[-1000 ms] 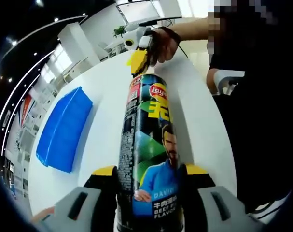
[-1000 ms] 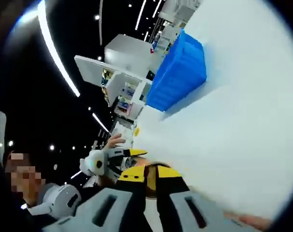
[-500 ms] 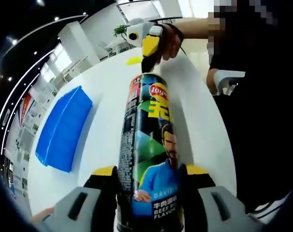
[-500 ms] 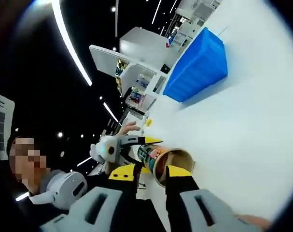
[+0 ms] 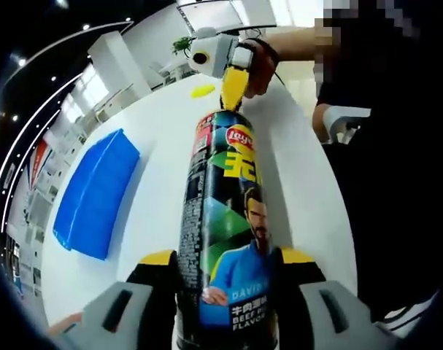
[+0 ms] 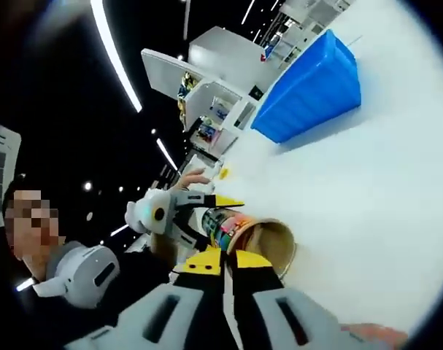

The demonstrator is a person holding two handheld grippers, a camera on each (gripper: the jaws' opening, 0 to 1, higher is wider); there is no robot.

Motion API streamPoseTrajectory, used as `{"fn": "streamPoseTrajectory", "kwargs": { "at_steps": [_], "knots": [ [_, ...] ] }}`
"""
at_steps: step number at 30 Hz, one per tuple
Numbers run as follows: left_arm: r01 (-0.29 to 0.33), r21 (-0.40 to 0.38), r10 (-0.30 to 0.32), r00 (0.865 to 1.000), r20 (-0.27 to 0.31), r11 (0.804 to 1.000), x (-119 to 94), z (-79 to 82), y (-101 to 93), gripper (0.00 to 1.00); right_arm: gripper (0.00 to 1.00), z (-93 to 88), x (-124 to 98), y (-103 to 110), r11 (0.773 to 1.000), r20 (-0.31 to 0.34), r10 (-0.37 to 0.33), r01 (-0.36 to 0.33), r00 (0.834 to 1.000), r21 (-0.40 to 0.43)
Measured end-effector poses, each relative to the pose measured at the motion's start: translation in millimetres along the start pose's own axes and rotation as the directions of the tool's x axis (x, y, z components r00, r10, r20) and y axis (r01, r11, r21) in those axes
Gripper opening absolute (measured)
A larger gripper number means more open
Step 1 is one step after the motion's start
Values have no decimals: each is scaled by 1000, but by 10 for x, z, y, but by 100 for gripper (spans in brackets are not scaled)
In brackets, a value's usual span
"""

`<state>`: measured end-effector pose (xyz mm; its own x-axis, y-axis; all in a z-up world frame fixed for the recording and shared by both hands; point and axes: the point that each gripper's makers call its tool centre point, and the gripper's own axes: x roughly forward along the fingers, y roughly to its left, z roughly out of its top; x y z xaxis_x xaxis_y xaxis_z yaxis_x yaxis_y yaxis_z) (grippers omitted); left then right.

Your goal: Open the lid of the chip container on the table, take out the chips, place them into the box in front of the container, and close the lid

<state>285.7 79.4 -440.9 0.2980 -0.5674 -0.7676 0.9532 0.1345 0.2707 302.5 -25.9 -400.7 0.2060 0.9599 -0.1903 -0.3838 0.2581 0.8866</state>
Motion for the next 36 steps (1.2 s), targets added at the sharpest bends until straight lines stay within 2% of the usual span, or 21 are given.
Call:
{"fn": "streamPoseTrajectory", "kwargs": {
  "at_steps": [1, 3, 10, 13, 15, 17, 18, 20, 22, 25, 26, 29, 31, 33, 36],
  "knots": [
    [-1, -2, 1, 1000, 1, 1000, 6, 7, -3, 54, 3, 0, 27, 25, 1000, -2, 11, -11, 1000, 28],
    [-1, -1, 1, 1000, -3, 1000, 5, 3, -3, 54, 2, -13, 23, 28, 999, -19, 27, -28, 999, -25],
    [-6, 7, 6, 1000, -1, 1000, -2, 1, -3, 53, 1, -110, 85, 123, 999, -17, 24, -24, 1000, -36],
    [-12, 5, 12, 1000, -5, 1000, -5, 1, 1, 53, 1, -94, 102, 157, 995, 12, 11, -10, 1000, -104],
    [-16, 7, 16, 1000, -12, 1000, -9, -2, 2, 53, 1, -46, 70, 168, 993, 9, 16, -15, 1000, -115],
    [-37, 36, 38, 999, -21, 999, -21, 1, 15, 53, 0, -6, 42, 196, 993, 8, 31, -30, 999, -113],
    [-71, 61, 73, 997, -22, 996, -29, 11, 60, 53, 0, 10, 35, 236, 993, 13, 42, -40, 999, -112],
    [-117, 93, 116, 993, 9, 989, -12, 49, 106, 53, 0, 2, 36, 347, 990, 27, 43, -39, 999, -133],
    [-119, 82, 116, 993, 39, 990, -8, 67, 106, 53, 0, 45, -3, 341, 983, 14, 2, 0, 1000, -182],
    [-111, 28, 108, 989, 105, 993, -30, 163, 99, 53, 0, 80, -21, 545, 979, 14, 7, -5, 1000, -203],
    [-108, 3, 106, 985, 133, 994, -40, 210, 98, 53, 0, 152, -51, 632, 978, 13, 11, -8, 1000, -210],
    [-119, -35, 123, 972, 198, 992, -61, 310, 122, 53, 0, 220, -48, 919, 969, 15, -11, 14, 1000, -245],
    [-126, -73, 141, 956, 257, 989, -68, 387, 141, 53, 0, 298, -55, 988, 963, 16, -66, 68, 998, -260],
    [-140, -103, 166, 936, 310, 985, -69, 451, 174, 53, 0, 381, -49, 1063, 943, 17, -135, 134, 991, -304],
    [-154, -152, 204, 890, 408, 976, -72, 556, 216, 53, 1, 481, -8, 1238, 900, 16, -199, 189, 980, -393]
  ]
}}
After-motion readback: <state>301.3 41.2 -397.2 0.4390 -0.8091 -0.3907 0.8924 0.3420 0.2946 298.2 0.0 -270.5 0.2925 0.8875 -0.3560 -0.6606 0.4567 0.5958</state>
